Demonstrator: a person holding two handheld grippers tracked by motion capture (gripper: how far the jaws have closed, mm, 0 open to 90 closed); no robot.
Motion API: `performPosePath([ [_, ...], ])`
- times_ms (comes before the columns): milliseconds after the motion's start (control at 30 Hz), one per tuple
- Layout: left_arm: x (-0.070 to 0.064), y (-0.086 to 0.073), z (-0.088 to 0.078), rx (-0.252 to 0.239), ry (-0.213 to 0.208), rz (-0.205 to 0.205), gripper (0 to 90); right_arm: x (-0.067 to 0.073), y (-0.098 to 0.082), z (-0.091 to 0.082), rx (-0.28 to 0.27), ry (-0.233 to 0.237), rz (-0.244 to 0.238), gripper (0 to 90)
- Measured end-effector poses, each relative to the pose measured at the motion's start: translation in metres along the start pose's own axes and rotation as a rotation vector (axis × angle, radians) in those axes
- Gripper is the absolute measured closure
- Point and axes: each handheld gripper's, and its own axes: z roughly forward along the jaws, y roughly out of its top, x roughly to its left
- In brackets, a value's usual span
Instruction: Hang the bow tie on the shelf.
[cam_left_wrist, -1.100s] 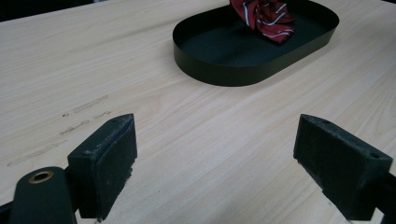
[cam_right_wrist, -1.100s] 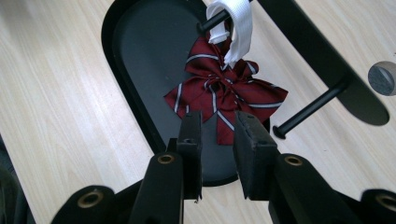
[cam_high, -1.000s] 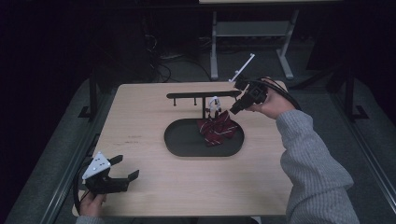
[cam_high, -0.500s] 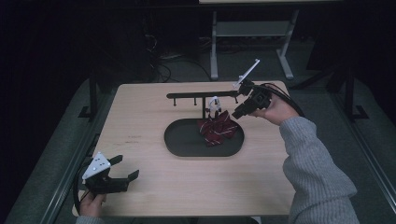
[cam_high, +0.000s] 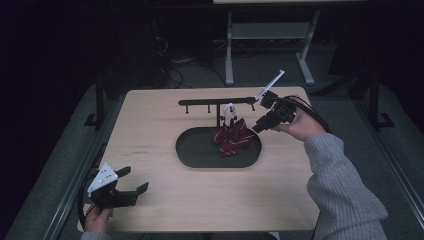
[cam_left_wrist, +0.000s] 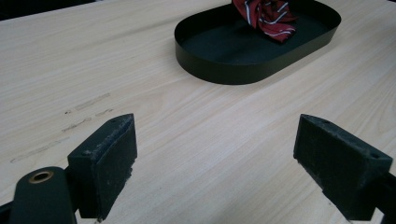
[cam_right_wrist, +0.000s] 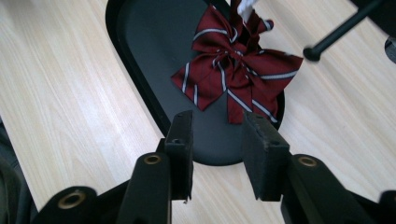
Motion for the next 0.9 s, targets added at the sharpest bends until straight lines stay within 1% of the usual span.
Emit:
performPosePath([
  [167, -0.001, 0.0, 0.0, 0.002, -0.003, 0.002, 13.1, 0.0, -0.011, 0.002, -0.004, -0.003, 0.016, 62.3],
  [333, -0.001, 0.0, 0.001, 0.005, -0.005, 0.005, 13.1, 0.001, -0.02, 0.004, -0.013, -0.003, 0.021, 61.0],
  [667, -0.001, 0.0, 0.0, 0.003, -0.002, 0.0, 13.1, 0.007, -0.032, 0.006, -0.033, -0.004, 0.033, 57.4],
  [867, -0.001, 0.0, 0.001, 0.007, -0.003, 0.008, 13.1, 0.008, -0.04, 0.007, -0.044, -0.009, 0.042, 54.9],
  [900, -0.001, 0.0, 0.001, 0.007, -0.002, 0.008, 13.1, 0.008, -0.042, 0.007, -0.045, -0.008, 0.049, 54.1],
])
